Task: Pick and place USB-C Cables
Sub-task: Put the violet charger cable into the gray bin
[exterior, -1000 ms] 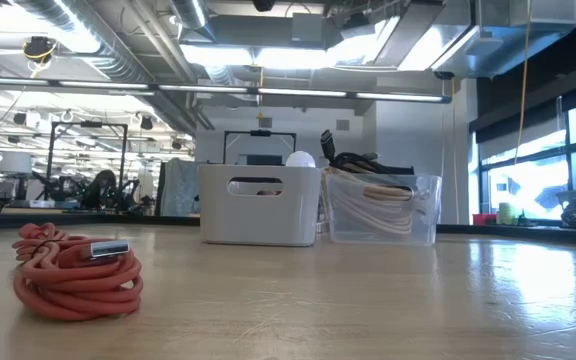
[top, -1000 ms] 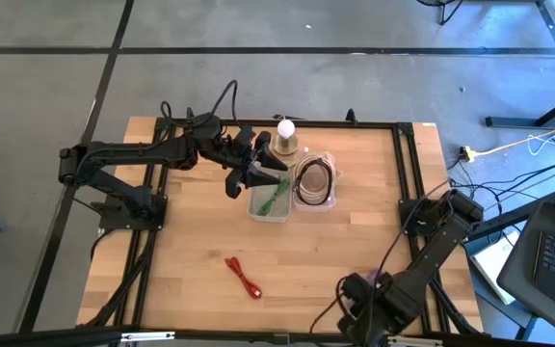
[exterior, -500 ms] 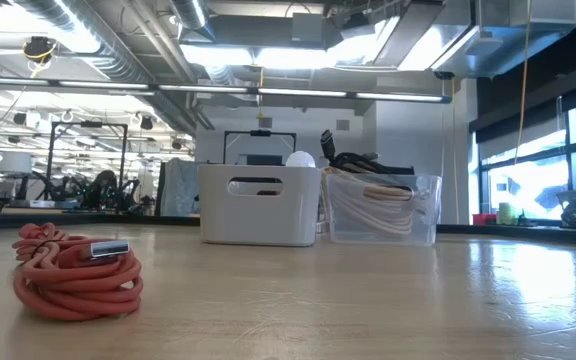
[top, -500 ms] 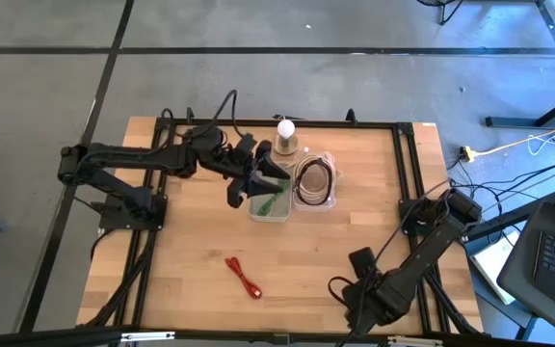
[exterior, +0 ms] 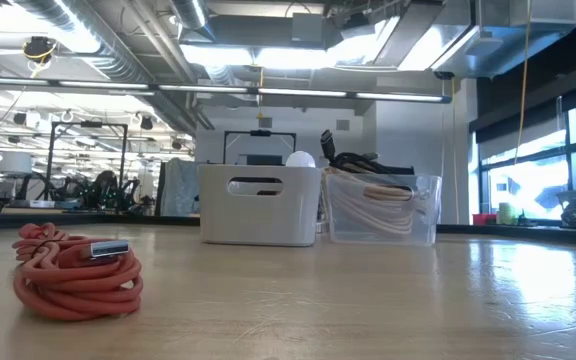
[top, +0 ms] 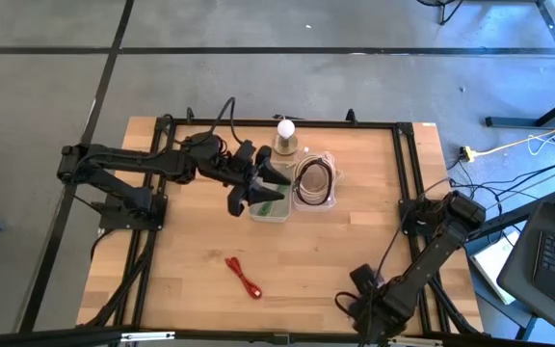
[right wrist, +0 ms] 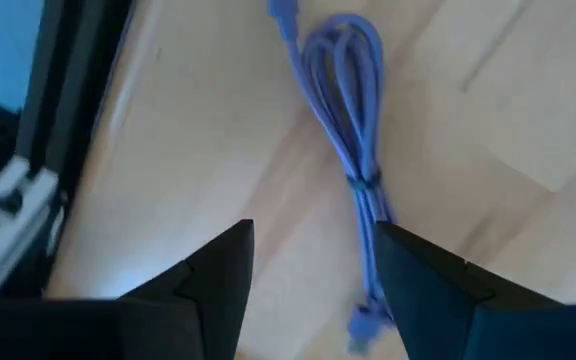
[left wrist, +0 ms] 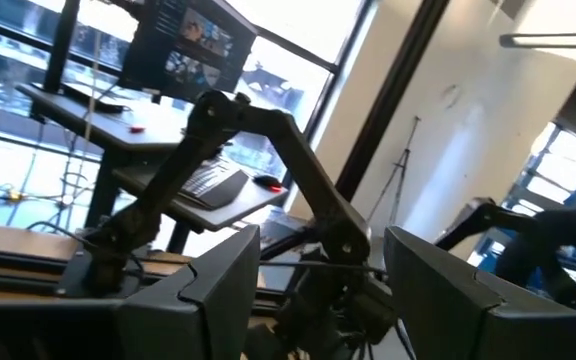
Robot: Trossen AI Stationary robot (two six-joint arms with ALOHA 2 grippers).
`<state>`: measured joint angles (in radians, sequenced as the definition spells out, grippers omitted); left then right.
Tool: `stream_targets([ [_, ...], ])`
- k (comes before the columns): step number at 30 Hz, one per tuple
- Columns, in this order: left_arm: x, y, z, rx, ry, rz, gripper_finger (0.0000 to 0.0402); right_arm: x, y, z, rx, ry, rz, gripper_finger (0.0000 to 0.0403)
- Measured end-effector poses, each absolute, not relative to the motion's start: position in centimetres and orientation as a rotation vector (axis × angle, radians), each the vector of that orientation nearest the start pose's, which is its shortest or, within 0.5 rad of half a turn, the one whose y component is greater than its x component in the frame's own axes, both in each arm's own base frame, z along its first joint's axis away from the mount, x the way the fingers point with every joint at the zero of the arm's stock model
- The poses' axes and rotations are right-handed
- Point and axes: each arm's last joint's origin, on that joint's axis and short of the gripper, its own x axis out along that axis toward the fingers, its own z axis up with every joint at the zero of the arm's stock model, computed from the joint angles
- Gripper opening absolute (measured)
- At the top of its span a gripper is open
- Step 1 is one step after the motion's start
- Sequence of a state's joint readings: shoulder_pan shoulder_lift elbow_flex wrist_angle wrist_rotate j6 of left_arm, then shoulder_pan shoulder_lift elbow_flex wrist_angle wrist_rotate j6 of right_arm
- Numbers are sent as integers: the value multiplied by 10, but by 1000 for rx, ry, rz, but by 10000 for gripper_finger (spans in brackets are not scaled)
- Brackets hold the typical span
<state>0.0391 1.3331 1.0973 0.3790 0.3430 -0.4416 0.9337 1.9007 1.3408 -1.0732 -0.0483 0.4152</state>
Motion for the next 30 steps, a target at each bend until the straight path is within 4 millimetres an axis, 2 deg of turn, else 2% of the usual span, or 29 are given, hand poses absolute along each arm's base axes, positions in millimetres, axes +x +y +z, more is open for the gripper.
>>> stream_targets([
  [15, 304, 3, 376, -422, -90, -305, 207, 203, 261, 138, -262, 1528, 282, 210],
  [19, 304, 3, 376, -427, -88, -305, 207, 202, 256, 133, -228, 1528, 251, 203],
  [23, 304, 3, 376, -428, -90, -299, 207, 204, 255, 133, -234, 1524, 241, 154],
  [28, 304, 3, 376, -429, -91, -296, 207, 209, 252, 139, -197, 1556, 152, 30],
  [30, 304, 3, 376, -429, -91, -297, 207, 212, 251, 145, -182, 1553, 71, 18],
])
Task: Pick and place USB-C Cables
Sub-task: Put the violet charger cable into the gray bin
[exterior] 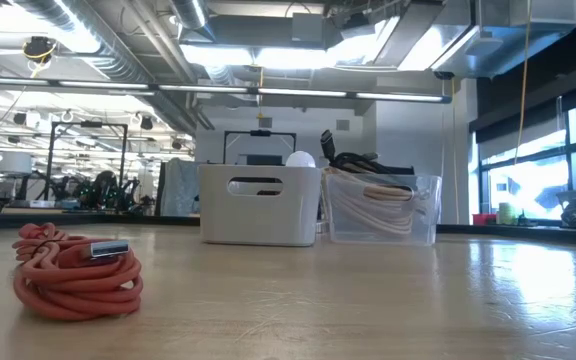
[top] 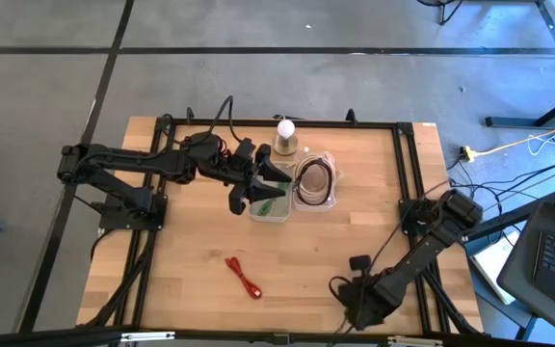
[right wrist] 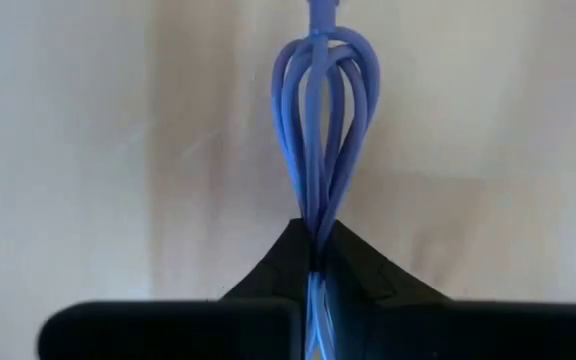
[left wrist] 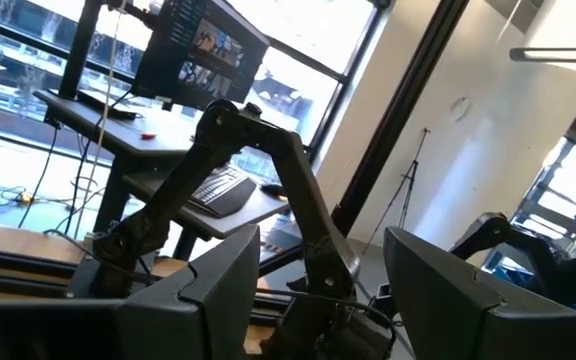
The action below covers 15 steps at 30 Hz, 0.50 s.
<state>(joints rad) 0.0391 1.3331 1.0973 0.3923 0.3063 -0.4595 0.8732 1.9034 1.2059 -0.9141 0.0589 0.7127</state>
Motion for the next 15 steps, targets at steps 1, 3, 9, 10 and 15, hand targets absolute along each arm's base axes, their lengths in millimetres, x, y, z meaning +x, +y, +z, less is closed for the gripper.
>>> stream_targets([
  [1, 304, 3, 376, -429, -90, -300, 207, 214, 251, 150, -170, 1543, 19, 18],
  [3, 304, 3, 376, -429, -89, -302, 207, 216, 251, 164, -169, 1524, -94, 15],
  [9, 304, 3, 376, -429, -90, -302, 207, 224, 252, 239, -120, 1359, -448, 15],
  [10, 304, 3, 376, -426, -95, -300, 207, 225, 251, 256, -99, 1308, -510, 15],
  [15, 304, 5, 381, -365, -166, -258, 207, 239, 245, 329, 48, 788, -566, 15],
])
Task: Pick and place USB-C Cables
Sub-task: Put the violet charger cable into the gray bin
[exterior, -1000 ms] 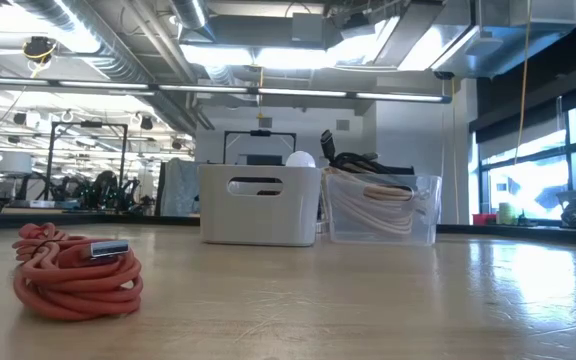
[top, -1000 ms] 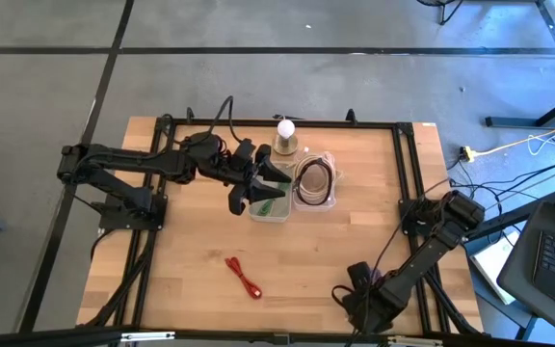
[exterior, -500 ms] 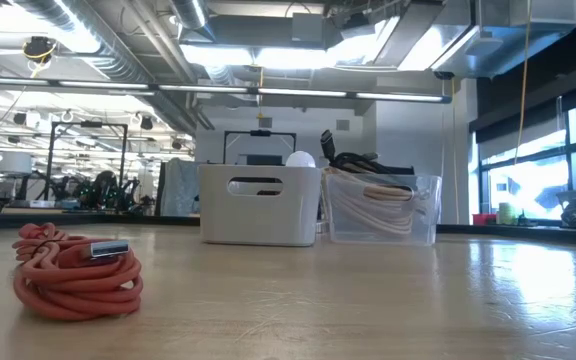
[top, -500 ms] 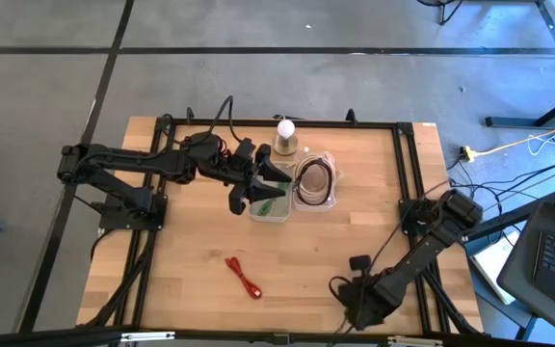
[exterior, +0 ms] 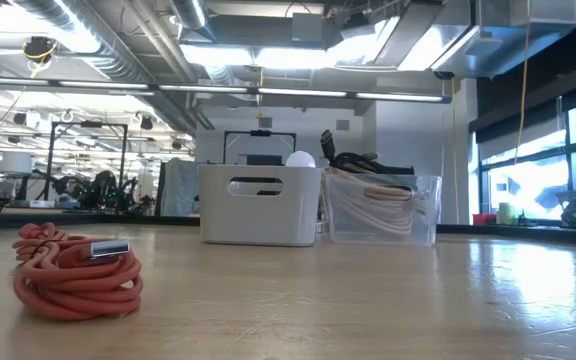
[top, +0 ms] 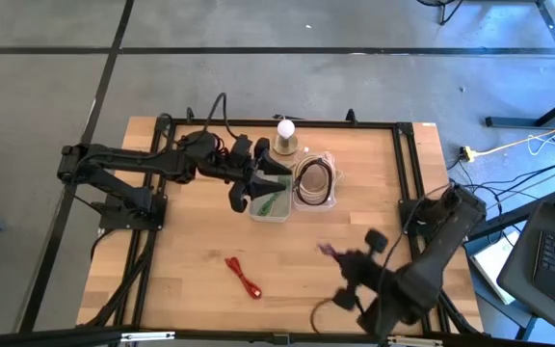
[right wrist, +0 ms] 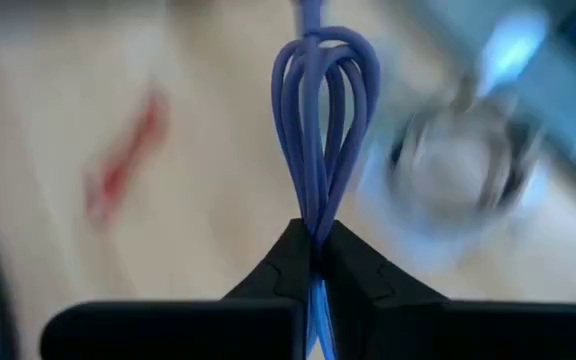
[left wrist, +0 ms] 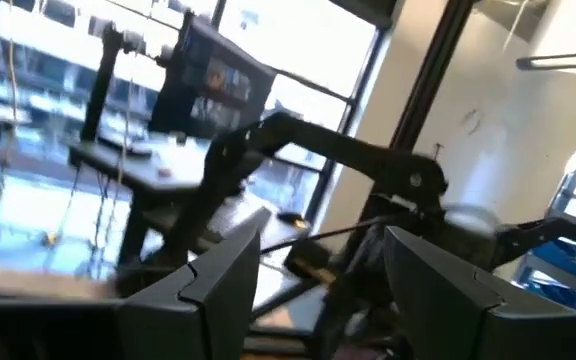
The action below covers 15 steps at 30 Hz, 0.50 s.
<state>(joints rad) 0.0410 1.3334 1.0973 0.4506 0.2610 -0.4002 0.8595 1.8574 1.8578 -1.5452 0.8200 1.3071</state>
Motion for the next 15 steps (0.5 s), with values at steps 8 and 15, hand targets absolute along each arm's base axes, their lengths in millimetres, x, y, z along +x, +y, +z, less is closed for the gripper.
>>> stream_targets([
  [8, 301, 5, 391, -342, -251, -339, 207, 272, 195, 414, -15, 477, -638, 14],
  [15, 298, 4, 395, -343, -277, -430, 207, 311, 148, 456, -67, 490, -523, 14],
])
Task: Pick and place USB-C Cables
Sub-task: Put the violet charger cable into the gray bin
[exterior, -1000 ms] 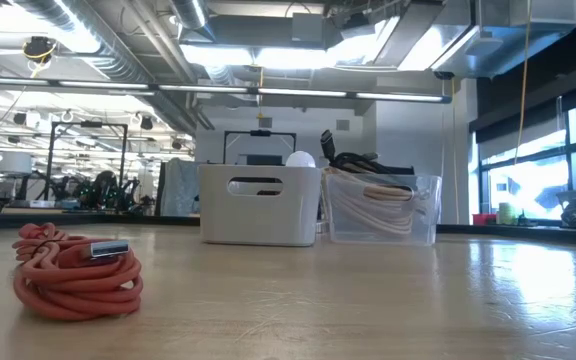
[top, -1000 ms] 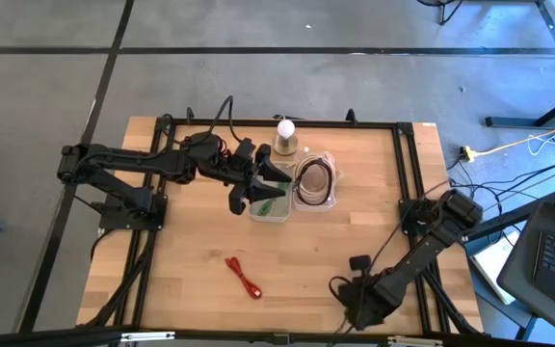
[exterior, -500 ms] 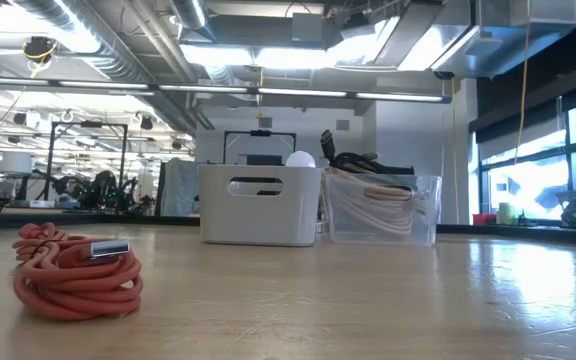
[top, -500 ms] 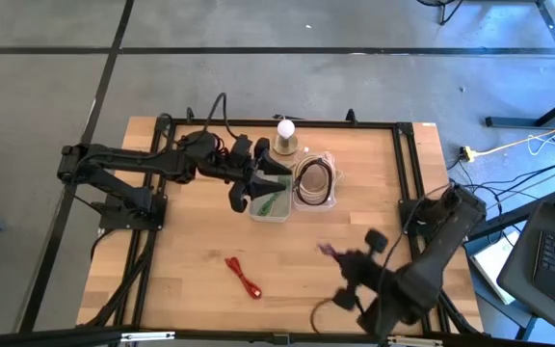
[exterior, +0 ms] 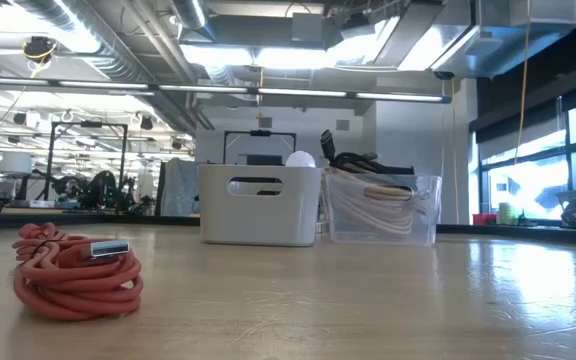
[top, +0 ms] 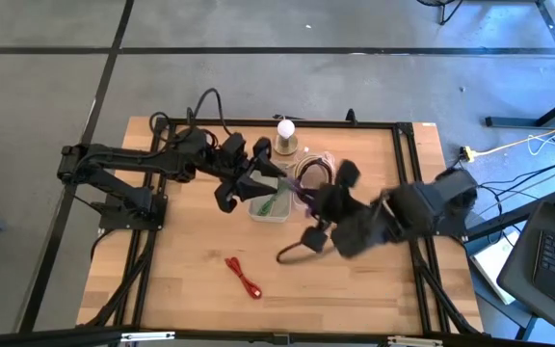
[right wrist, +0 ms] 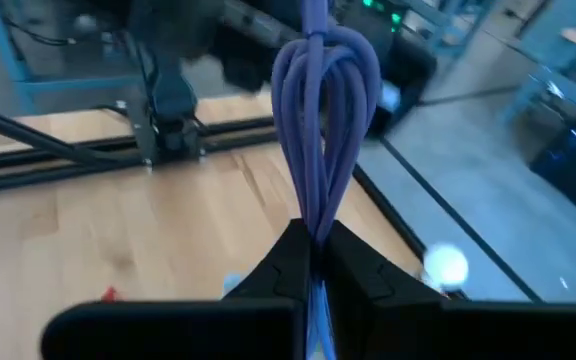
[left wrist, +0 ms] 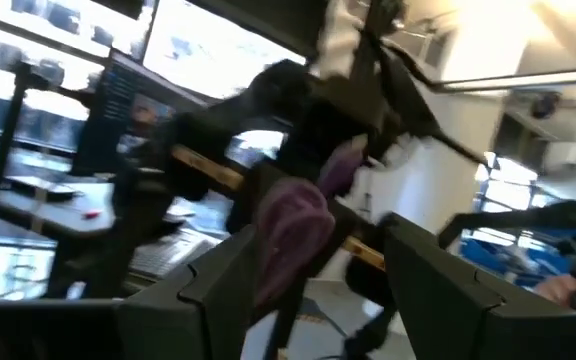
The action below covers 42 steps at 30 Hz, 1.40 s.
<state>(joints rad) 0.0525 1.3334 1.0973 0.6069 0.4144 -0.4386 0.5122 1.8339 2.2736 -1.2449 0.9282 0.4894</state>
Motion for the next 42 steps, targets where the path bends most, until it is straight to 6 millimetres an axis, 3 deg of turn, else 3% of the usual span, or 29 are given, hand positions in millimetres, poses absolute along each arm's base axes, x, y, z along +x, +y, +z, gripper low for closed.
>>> stream_targets([
  [8, 296, 2, 398, -348, -284, -475, 207, 342, 115, 466, -88, 458, -387, 14],
  [16, 296, 1, 399, -344, -275, -495, 207, 351, 107, 477, -92, 386, -311, 14],
  [21, 295, 10, 398, -334, -267, -491, 207, 346, 110, 473, -85, 422, -336, 14],
  [26, 294, 22, 395, -333, -238, -456, 206, 324, 119, 479, -95, 419, -435, 14],
  [32, 295, 31, 391, -322, -213, -455, 137, 301, 132, 492, -63, 352, -462, 14],
  [37, 295, 32, 391, -312, -218, -448, 95, 303, 131, 493, -53, 345, -445, 12],
  [42, 296, 32, 391, -322, -214, -449, 108, 311, 125, 498, -73, 311, -414, 12],
])
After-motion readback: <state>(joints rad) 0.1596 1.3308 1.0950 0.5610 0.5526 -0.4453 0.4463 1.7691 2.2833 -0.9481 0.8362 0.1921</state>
